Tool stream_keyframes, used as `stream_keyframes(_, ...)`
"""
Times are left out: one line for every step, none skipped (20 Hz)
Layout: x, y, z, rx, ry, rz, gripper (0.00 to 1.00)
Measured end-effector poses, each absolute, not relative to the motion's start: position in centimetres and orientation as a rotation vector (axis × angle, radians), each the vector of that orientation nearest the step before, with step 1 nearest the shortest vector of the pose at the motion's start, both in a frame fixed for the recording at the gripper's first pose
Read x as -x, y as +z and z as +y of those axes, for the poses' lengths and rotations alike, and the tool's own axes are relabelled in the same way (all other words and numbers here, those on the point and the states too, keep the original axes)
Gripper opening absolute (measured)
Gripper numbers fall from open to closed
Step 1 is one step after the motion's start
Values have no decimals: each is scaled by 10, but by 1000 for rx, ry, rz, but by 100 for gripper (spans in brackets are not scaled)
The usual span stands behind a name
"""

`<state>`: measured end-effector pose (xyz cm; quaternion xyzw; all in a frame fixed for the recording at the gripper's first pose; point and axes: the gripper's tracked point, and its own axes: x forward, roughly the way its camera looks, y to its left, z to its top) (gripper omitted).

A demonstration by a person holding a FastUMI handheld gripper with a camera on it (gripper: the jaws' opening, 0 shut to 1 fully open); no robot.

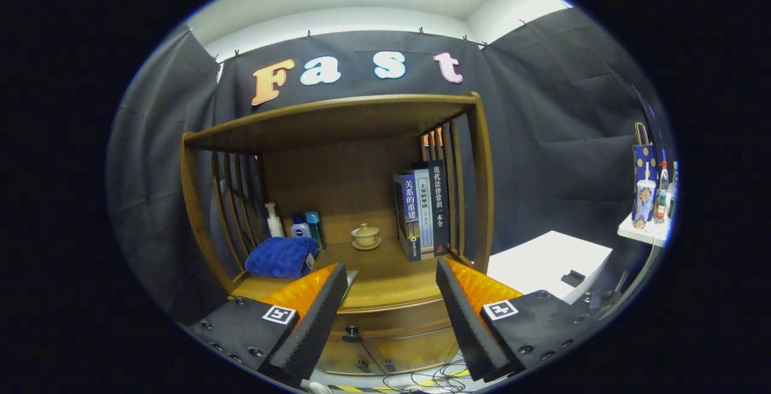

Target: Pull open the drawer, take out the items inside it, and place them on the countertop above the cabinet.

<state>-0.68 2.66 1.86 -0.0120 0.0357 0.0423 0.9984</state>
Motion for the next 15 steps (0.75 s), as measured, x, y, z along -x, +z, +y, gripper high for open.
stream_keyframes(12,23,24,31,80,67,98)
stream_keyframes(15,25,24,35,78,62,98)
stream_keyframes(18,27,25,36,82,60,98)
stream_keyframes(19,28,27,36,86,58,98)
stream_keyframes(20,29,29,39,90,57,98)
stream_keyframes(20,29,29,41,92,56,98)
stream_keyframes(21,28,31,43,95,56,98)
stream_keyframes(20,28,33,43,99,58,98)
stream_keyframes(21,27,35,40,102,60,98)
stream_keyframes(19,26,36,36,105,62,98)
stream_keyframes(20,25,36,34,105,65,98)
stream_keyframes(19,24,36,32,104,66,98)
stream_keyframes(18,24,36,31,104,65,98)
stream_keyframes(18,24,35,30,101,65,98)
stream_keyframes(19,24,34,31,97,65,98)
